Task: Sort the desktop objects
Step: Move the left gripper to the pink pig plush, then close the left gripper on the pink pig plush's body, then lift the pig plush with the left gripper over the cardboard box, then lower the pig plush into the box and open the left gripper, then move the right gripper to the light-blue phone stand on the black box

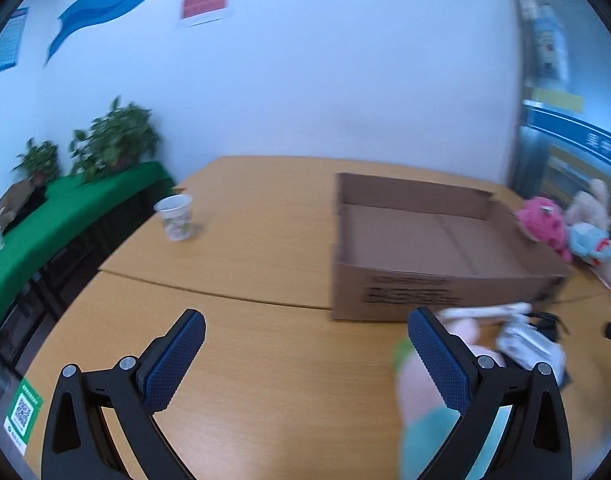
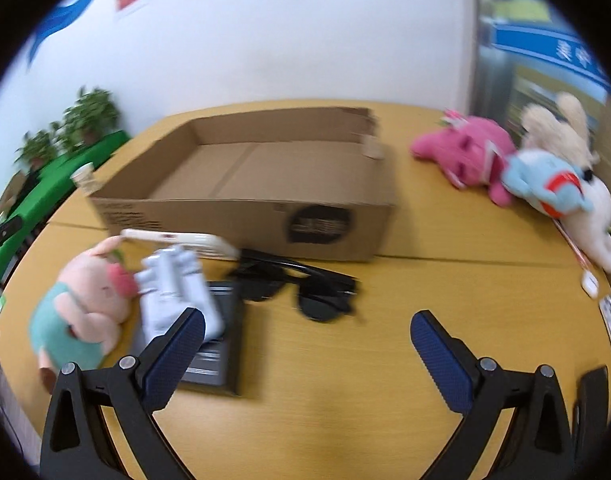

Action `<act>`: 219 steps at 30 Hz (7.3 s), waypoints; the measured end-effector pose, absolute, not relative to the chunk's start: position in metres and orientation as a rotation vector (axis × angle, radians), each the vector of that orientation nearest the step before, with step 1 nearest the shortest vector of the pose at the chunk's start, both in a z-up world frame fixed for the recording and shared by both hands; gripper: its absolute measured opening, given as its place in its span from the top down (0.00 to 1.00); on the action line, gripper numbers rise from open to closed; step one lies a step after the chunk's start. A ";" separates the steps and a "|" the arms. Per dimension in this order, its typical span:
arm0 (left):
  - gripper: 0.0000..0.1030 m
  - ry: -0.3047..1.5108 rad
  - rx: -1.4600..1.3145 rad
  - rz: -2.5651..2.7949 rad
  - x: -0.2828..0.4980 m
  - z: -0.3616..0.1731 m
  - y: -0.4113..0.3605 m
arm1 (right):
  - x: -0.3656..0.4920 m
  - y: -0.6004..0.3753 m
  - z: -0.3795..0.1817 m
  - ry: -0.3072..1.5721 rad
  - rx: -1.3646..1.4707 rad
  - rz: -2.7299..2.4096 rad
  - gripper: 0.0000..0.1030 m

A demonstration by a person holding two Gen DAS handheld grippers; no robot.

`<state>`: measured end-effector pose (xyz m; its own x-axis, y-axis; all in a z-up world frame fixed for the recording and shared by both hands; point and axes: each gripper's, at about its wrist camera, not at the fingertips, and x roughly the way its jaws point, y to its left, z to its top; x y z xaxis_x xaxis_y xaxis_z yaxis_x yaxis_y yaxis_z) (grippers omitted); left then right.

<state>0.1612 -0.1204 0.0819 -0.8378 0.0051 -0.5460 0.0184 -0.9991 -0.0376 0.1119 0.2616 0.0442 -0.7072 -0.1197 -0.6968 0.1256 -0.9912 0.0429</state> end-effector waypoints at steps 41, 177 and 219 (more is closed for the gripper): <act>0.09 0.271 1.586 -3.070 0.175 -0.006 -0.052 | 0.084 0.144 0.020 -0.125 1.088 -2.317 0.22; 0.23 0.108 1.527 -3.019 -0.084 0.026 -0.085 | -0.232 0.133 0.093 -0.309 1.115 -1.959 0.22; 0.04 -0.138 0.995 -3.191 0.077 0.097 -0.026 | 0.089 0.259 0.070 -0.010 1.001 -2.520 0.21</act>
<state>0.0773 -0.0259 0.0968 -0.8041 0.1693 -0.5699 -0.2178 -0.9758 0.0174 0.0887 0.2595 0.0697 -0.6487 -0.3904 -0.6533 0.3851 -0.9088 0.1607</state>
